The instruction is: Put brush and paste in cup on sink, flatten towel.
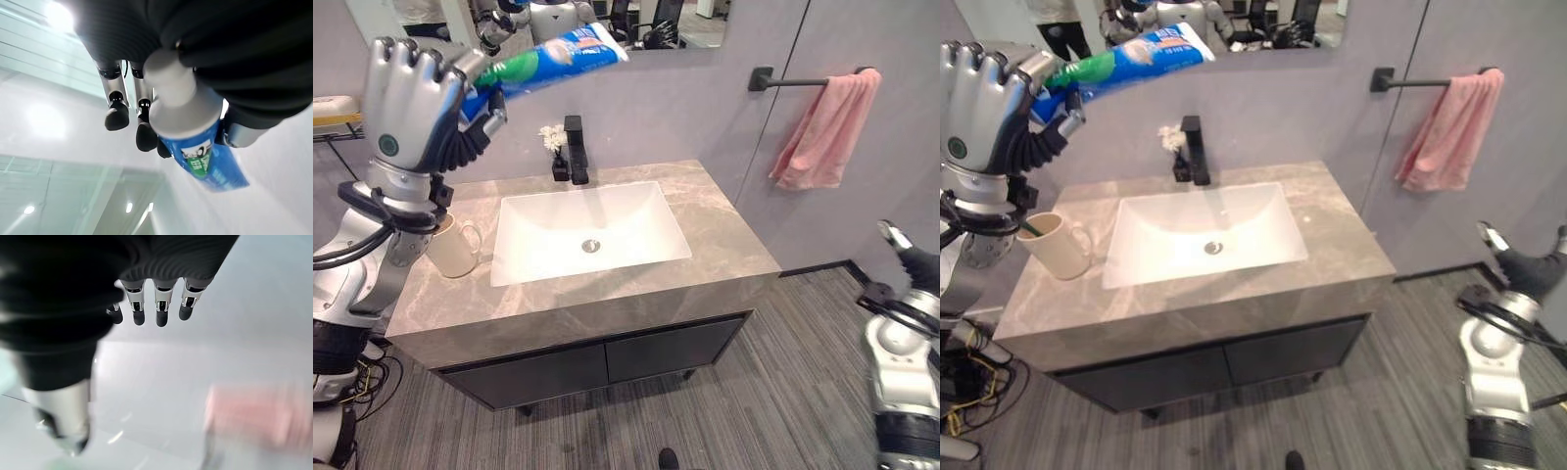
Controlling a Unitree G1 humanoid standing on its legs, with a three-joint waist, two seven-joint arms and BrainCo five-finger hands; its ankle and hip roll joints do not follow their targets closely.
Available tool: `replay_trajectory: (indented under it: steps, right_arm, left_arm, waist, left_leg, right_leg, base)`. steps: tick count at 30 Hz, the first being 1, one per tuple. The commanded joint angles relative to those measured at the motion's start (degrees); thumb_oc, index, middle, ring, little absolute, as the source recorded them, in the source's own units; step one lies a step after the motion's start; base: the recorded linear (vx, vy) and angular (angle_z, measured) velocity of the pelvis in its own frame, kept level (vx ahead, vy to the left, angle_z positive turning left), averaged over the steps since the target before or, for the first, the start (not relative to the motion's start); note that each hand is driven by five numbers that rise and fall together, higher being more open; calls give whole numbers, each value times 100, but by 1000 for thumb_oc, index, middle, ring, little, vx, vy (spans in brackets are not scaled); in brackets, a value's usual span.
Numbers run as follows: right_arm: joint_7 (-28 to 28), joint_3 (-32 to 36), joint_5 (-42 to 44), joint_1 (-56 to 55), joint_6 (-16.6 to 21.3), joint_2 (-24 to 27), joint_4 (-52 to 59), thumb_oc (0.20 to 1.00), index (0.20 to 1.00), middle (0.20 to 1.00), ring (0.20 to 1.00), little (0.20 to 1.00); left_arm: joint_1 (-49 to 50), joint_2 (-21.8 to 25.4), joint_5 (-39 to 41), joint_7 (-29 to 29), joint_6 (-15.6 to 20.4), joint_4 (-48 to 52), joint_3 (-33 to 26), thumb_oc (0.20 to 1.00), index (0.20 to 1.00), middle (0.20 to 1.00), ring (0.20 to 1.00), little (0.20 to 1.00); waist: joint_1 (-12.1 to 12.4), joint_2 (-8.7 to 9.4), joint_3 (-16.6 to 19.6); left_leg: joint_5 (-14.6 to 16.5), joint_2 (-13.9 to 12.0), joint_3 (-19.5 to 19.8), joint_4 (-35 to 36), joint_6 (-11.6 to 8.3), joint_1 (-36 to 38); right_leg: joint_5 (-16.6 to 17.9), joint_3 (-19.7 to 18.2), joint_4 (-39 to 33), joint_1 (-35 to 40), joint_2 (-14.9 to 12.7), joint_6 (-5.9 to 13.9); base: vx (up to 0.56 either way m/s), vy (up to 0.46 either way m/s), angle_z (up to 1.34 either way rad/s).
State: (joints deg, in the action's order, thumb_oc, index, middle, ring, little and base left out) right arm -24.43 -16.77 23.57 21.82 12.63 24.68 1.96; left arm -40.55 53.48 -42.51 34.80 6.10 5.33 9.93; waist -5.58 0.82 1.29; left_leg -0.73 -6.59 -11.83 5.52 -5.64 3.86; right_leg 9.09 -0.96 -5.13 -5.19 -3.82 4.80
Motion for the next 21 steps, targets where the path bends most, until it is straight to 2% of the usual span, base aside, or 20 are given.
replay_trajectory:
  steps: [1,3,6,10,13,14,21]
  right_arm:
    - [1936,-9,2686,407,283,55,-195,1000,1000,1000,1000,1000]
    - [2308,-739,3285,1191,177,-320,-276,1000,1000,1000,1000,1000]
    - [2600,-1144,3601,1668,152,-615,-215,1000,1000,1000,1000,1000]
    - [2814,-1230,3876,2060,333,-896,-340,1000,1000,1000,1000,1000]
    - [2750,-980,3727,2349,660,-1069,-272,1000,1000,1000,1000,1000]
    - [2648,-826,3610,2434,881,-1175,-218,1000,1000,1000,1000,1000]
    - [2523,-808,3461,2499,1125,-1339,16,1000,1000,1000,1000,1000]
  left_arm:
    - [-730,417,550,22,66,89,130,200,200,200,200,200]
    - [-921,465,695,14,95,176,341,200,200,200,200,200]
    - [-855,524,699,59,175,343,395,200,200,200,200,200]
    - [-722,602,678,114,294,476,368,200,200,200,200,200]
    - [-548,674,647,194,372,587,236,200,200,200,200,200]
    - [-432,684,662,227,434,623,146,200,200,200,200,200]
    - [-44,555,760,277,593,781,-151,200,200,200,200,200]
  waist:
    - [312,143,-64]
    - [461,161,-114]
    - [617,171,-145]
    - [716,187,-174]
    - [790,191,-169]
    - [847,187,-171]
    - [919,221,-155]
  left_leg:
    - [190,-148,302,-52,-65,177]
    - [152,-149,359,-52,-71,148]
    - [121,-147,425,-52,-76,104]
    - [99,-145,516,-52,-83,38]
    - [101,-124,611,-52,-79,-28]
    - [101,-104,662,-52,-72,-53]
    - [115,-61,761,-52,-72,-67]
  right_leg:
    - [-282,291,13,582,-449,383]
    - [-300,357,13,606,-470,364]
    - [-315,436,13,625,-491,348]
    - [-334,549,13,652,-512,340]
    - [-355,644,13,670,-544,338]
    - [-368,700,13,687,-558,335]
    - [-392,805,13,746,-604,318]
  base:
    - [46,-7,3]
    - [19,-11,18]
    - [10,-3,30]
    - [19,-2,12]
    - [41,8,14]
    - [43,12,23]
    - [26,10,10]
